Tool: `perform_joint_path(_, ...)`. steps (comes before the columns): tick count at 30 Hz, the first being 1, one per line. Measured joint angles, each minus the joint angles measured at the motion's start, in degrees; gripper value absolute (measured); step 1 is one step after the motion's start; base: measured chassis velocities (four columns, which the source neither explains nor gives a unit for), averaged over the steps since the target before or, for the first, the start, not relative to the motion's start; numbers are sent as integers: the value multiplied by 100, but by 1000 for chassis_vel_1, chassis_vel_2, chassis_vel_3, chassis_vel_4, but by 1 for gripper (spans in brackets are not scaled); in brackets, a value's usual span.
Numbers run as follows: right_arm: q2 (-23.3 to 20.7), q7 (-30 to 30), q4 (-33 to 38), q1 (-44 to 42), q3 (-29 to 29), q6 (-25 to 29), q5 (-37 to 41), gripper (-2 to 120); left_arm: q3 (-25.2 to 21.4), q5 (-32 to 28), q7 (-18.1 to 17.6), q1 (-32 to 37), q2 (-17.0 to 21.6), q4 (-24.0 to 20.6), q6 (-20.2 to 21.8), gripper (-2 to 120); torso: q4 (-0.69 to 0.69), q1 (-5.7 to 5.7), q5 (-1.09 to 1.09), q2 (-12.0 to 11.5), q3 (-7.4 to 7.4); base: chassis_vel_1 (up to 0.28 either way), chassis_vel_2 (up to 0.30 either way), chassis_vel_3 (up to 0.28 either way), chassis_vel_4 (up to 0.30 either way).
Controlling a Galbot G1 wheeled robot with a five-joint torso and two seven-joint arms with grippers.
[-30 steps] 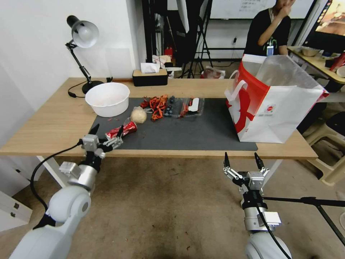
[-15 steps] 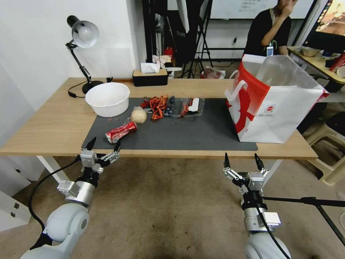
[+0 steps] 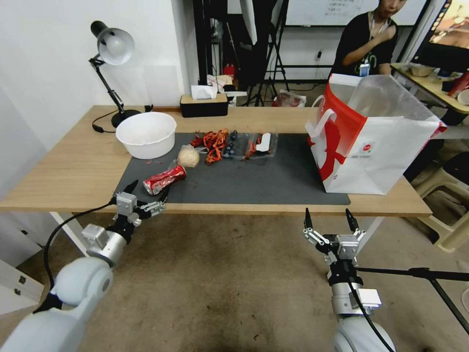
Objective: Pick up the trash from the table and place it into the takeout bag.
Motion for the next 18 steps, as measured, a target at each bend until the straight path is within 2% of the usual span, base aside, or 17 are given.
perform_joint_path(2,-7,-5,-30,50,-29,0,1,100,29,-230,101,-204,273,72,524,100,1,0,0,0,0,0,0,0,0)
perform_joint_path(4,-8,-7,-36,59,-34,0,1,100,44,-269,101,-246,315,88,597,100,1,0,1,0,0,0,0,0,0)
perform_joint_path(5,-8,-9,-50,66,-38,0,1,100,94,-346,146,-402,434,180,822,100,1,0,1,0,0,0,0,0,0)
perform_joint_path(7,-6,-10,-59,66,-40,3,1,100,158,-411,175,-527,517,271,977,100,0,0,1,0,0,0,0,0,0)
perform_joint_path(18,22,-12,-86,62,-40,29,-28,100,556,-785,386,-1099,758,745,1186,99,0,0,1,0,0,0,0,0,0)
